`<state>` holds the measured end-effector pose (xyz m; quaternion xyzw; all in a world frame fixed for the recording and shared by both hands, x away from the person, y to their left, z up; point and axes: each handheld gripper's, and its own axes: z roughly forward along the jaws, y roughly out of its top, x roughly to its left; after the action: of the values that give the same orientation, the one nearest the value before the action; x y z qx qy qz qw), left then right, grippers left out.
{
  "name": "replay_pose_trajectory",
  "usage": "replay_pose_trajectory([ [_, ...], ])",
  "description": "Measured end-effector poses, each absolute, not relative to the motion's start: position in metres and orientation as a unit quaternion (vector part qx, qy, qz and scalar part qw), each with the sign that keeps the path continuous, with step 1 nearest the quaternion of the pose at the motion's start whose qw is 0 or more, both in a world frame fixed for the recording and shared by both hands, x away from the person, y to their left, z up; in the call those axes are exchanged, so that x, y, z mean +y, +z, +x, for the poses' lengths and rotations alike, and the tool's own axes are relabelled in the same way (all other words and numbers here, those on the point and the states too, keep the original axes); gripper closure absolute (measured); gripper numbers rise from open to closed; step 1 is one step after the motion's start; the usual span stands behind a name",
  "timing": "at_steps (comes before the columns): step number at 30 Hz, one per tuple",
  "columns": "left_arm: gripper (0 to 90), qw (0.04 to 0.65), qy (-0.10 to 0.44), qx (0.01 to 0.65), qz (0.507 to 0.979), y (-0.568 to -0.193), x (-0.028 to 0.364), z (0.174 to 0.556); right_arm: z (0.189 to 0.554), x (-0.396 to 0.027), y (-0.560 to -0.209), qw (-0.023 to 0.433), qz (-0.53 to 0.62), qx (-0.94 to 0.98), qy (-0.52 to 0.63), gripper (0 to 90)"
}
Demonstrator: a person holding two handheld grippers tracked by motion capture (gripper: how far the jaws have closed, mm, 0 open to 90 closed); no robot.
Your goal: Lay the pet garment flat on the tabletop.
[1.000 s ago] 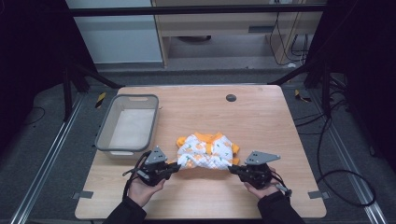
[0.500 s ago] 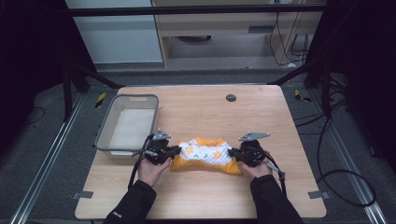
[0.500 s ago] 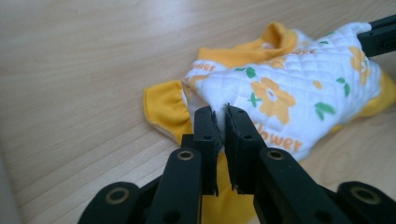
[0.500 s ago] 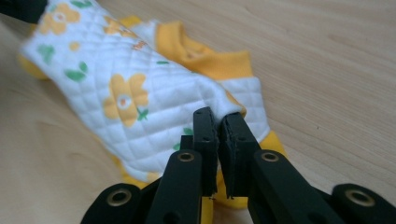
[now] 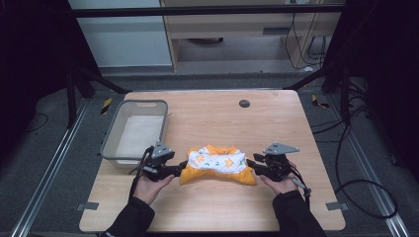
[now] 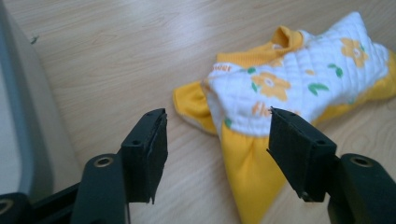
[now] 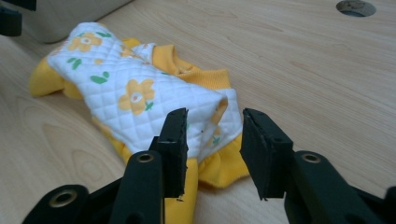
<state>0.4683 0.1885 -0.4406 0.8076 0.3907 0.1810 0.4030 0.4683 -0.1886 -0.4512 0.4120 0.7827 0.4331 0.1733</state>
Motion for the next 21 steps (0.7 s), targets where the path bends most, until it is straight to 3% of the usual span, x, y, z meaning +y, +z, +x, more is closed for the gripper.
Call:
replay_pose_trajectory([
  [5,35.7,0.396,0.173,0.389,0.814,-0.456,0.202,0.446,0.444,-0.199,-0.453,0.162,0.398,0.792,0.434,54.7],
  [12,39.0,0.377,0.157,0.383,0.829,-0.473,0.196,0.441,0.432,-0.192,-0.481,0.136,0.381,0.823,0.399,54.3],
  [18,45.9,0.364,0.141,0.378,0.84,-0.483,0.185,0.446,0.436,-0.187,-0.49,0.128,0.379,0.83,0.388,56.0],
  [21,54.4,0.357,0.134,0.377,0.844,-0.486,0.181,0.449,0.439,-0.184,-0.493,0.13,0.381,0.832,0.381,61.8],
])
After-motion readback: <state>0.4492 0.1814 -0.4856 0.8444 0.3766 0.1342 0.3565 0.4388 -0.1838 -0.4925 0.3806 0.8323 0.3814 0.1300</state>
